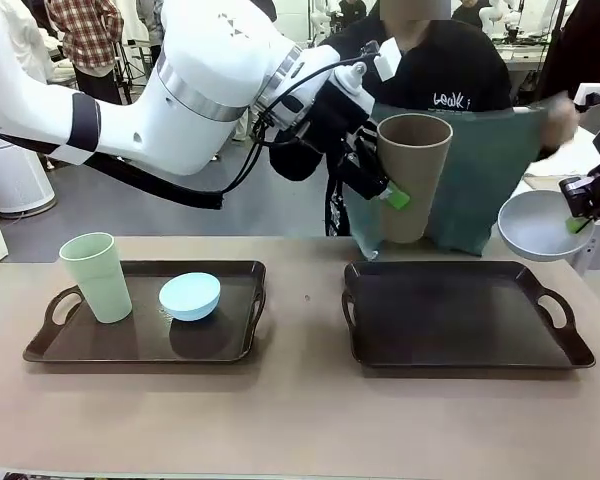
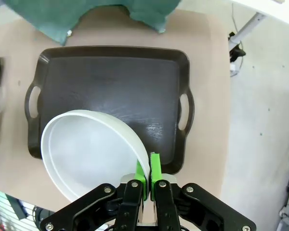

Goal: Set up a tray with a mat and arrange the tableware.
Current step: Pick up the Picnic Bowl and Reusable plastic cup from the Handle tray in front of the human's position and hold them in the air, then place the Picnic Bowl and Reusable plastic cup back onto the Handle tray in front of the human's position.

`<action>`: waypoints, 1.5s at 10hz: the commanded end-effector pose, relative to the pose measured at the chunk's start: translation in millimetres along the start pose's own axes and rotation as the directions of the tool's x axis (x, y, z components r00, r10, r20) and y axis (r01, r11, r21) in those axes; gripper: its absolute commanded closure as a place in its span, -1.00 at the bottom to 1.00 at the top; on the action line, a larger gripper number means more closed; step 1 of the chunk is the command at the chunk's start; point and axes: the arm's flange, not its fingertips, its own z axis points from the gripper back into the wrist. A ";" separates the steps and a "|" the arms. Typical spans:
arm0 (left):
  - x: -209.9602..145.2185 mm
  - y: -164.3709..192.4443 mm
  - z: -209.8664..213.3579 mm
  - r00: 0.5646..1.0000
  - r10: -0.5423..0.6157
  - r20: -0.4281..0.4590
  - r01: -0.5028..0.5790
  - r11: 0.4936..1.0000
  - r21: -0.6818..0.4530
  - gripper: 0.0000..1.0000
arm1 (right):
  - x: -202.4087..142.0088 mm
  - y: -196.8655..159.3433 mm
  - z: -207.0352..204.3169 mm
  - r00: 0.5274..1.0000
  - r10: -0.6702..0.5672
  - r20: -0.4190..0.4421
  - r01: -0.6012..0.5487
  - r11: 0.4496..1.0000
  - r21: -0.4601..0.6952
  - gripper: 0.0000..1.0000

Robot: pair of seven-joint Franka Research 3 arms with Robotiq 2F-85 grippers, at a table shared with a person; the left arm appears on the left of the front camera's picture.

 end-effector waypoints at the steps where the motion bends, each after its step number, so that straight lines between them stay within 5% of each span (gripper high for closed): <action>1: 7.2 -0.4 4.8 1.000 -0.016 0.005 0.016 1.000 0.008 1.00 | 3.4 -1.0 -0.2 1.000 0.013 0.005 -0.013 1.000 -0.002 1.00; 15: 7.2 -0.4 4.8 1.000 -0.016 0.005 0.016 1.000 0.008 1.00 | 3.4 -1.0 -0.2 1.000 0.013 0.005 -0.013 1.000 -0.002 1.00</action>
